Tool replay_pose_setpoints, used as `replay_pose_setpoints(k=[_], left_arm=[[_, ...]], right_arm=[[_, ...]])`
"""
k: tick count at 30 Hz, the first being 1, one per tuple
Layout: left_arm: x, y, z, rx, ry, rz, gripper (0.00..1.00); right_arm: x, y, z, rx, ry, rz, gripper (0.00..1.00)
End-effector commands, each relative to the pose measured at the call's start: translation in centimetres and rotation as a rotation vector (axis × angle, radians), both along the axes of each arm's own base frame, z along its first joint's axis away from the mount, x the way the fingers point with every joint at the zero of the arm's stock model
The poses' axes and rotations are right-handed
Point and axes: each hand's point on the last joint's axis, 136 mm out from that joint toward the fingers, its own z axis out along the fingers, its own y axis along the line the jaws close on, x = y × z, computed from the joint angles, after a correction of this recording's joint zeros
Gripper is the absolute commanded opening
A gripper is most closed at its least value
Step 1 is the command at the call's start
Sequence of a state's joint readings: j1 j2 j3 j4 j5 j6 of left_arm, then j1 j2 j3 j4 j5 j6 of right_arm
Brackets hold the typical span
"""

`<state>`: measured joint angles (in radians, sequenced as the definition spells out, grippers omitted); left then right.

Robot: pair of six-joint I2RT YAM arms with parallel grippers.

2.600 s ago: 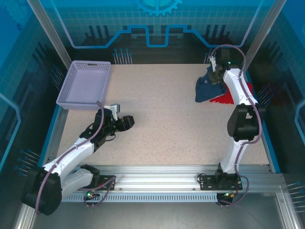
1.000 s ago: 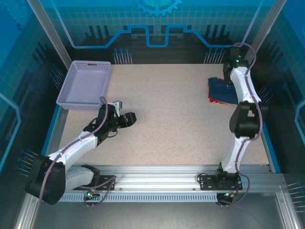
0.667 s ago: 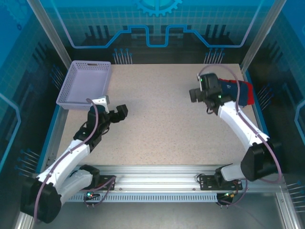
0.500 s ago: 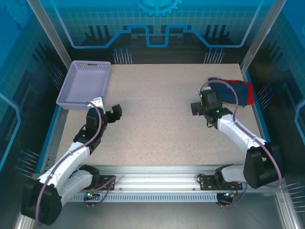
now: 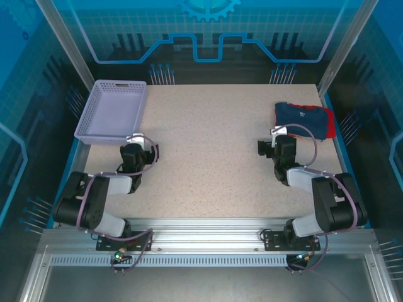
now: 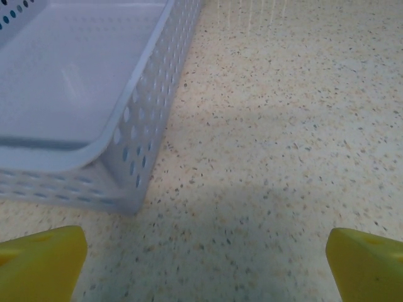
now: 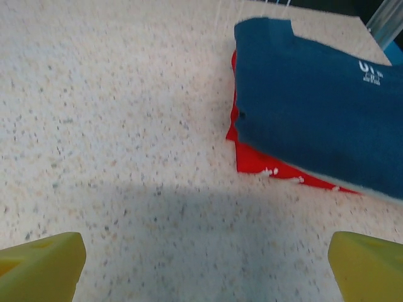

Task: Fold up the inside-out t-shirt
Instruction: Reset both arms

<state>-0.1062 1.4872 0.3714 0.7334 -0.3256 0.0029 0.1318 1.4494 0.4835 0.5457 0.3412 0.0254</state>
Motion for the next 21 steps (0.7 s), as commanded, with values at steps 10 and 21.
replay_pose_setpoints(k=[10, 21], left_arm=[[1.95, 0.73, 2.16, -0.072, -0.132, -0.030, 0.99], [1.94, 0.70, 2.10, -0.070, -0.132, -0.032, 0.99]], right_arm=[[0.61, 0.26, 0.55, 0.055, -0.127, 0.054, 1.00], [0.57, 0.27, 0.49, 0.058, -0.119, 0.053, 1.00]])
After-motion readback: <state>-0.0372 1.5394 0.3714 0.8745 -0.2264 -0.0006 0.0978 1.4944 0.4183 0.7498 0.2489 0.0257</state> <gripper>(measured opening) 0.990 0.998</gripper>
